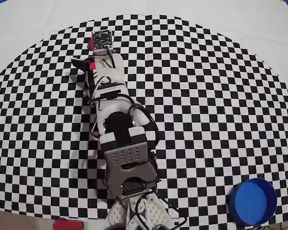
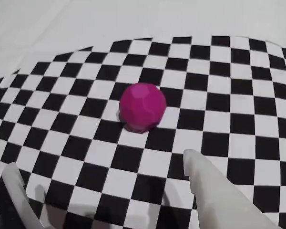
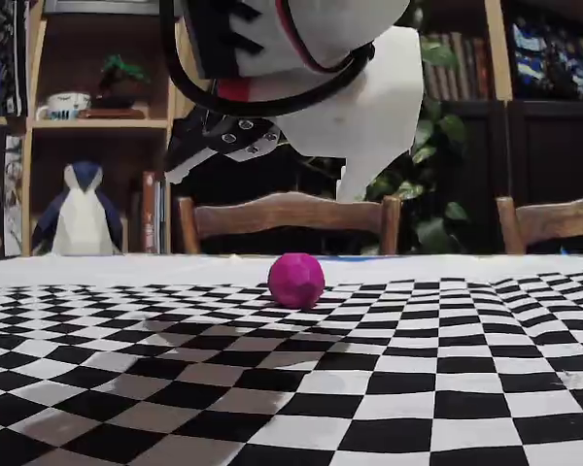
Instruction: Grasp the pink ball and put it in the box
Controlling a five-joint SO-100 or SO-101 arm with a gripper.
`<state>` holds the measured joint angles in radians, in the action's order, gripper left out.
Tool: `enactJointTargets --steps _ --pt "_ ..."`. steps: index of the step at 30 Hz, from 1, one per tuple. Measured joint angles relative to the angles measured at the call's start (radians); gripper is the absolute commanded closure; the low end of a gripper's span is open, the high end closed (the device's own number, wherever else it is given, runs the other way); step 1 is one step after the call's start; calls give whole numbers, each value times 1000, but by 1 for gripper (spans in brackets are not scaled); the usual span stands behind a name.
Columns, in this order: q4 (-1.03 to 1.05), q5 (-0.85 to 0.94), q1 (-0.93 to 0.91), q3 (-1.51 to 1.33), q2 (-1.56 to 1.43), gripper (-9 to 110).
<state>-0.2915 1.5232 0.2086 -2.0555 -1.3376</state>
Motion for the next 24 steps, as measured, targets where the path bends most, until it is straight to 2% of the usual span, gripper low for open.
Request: enactJointTargets --steps 24 --pt "0 0 -34 193 175 59"
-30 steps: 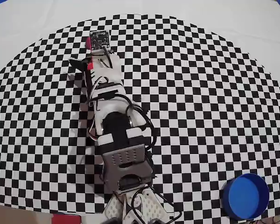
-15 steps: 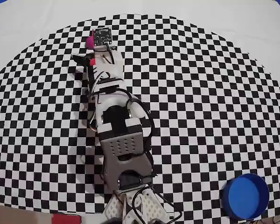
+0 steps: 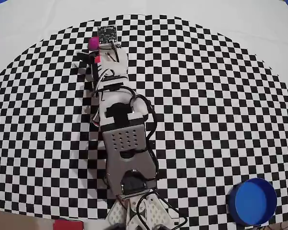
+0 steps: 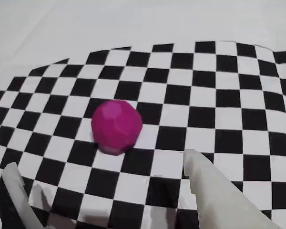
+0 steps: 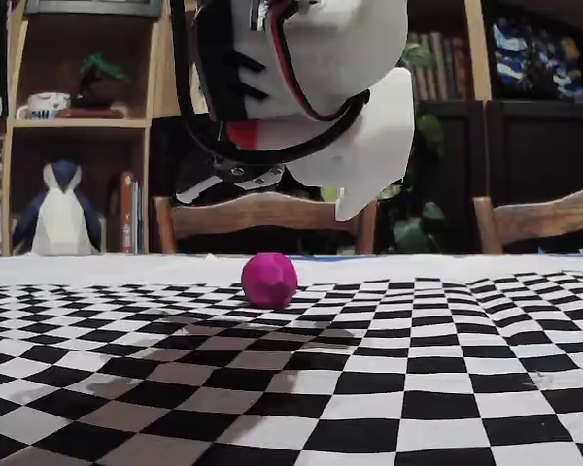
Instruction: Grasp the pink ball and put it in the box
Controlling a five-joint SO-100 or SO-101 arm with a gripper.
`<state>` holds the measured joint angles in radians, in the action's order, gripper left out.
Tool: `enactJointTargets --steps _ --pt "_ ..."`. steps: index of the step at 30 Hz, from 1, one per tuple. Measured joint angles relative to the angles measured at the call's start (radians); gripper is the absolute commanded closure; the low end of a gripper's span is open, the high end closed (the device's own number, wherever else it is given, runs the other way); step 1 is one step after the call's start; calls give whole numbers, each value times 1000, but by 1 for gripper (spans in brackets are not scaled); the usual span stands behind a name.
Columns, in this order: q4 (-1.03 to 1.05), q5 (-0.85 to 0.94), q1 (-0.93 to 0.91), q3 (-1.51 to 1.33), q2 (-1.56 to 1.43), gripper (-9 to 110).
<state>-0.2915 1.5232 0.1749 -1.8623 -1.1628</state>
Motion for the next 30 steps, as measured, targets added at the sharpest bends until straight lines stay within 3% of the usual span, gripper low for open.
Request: enactJointTargets --steps 30 --pt "0 -3 3 245 230 59"
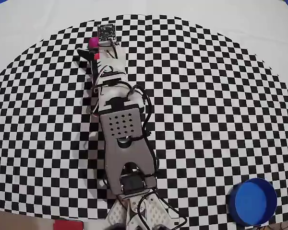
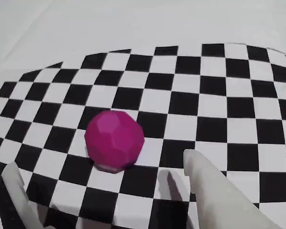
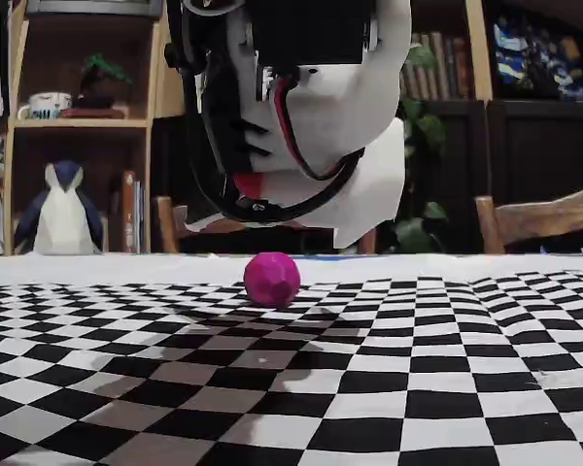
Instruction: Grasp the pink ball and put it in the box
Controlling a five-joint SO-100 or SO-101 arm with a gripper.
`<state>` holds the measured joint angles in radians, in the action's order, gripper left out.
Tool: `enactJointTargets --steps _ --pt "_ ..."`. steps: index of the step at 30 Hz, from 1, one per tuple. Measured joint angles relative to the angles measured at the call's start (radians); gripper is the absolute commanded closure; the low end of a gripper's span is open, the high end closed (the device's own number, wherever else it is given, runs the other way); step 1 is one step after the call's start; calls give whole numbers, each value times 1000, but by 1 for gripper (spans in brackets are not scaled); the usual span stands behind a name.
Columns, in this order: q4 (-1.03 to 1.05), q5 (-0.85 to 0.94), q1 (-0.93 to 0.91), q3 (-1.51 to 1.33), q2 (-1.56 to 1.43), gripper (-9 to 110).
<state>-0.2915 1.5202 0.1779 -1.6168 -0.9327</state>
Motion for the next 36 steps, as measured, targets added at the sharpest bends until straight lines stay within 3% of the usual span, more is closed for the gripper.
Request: enactJointTargets --steps 36 --pt "192 0 17 236 81 59"
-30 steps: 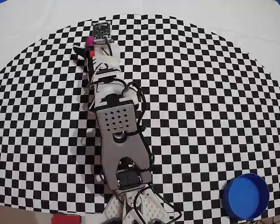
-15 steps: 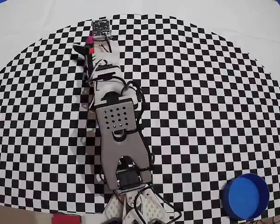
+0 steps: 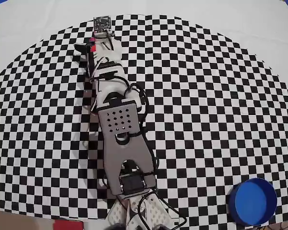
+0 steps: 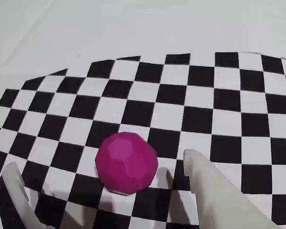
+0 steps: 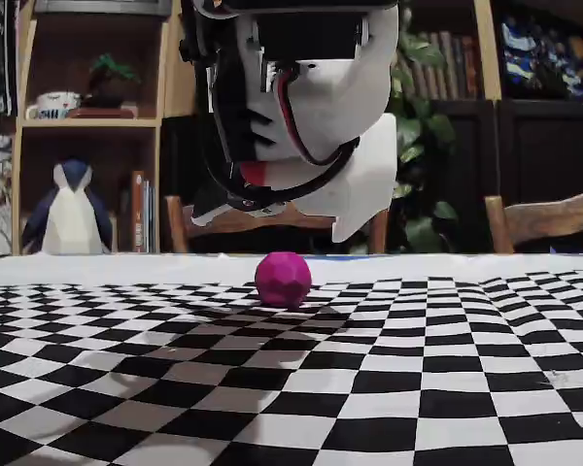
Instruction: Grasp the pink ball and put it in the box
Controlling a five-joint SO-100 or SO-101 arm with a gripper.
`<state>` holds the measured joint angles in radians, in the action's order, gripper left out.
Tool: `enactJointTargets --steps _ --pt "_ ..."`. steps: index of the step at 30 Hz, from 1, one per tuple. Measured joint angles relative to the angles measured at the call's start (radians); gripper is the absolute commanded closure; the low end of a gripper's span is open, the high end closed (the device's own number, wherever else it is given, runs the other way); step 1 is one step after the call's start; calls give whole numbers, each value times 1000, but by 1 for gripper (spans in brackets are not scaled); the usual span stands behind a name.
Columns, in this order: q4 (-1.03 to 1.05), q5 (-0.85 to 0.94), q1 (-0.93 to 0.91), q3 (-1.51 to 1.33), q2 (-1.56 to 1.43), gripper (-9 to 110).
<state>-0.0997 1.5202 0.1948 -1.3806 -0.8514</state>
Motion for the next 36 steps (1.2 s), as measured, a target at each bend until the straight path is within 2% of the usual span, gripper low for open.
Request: enactJointTargets --steps 36 --pt "81 0 0 144 101 59"
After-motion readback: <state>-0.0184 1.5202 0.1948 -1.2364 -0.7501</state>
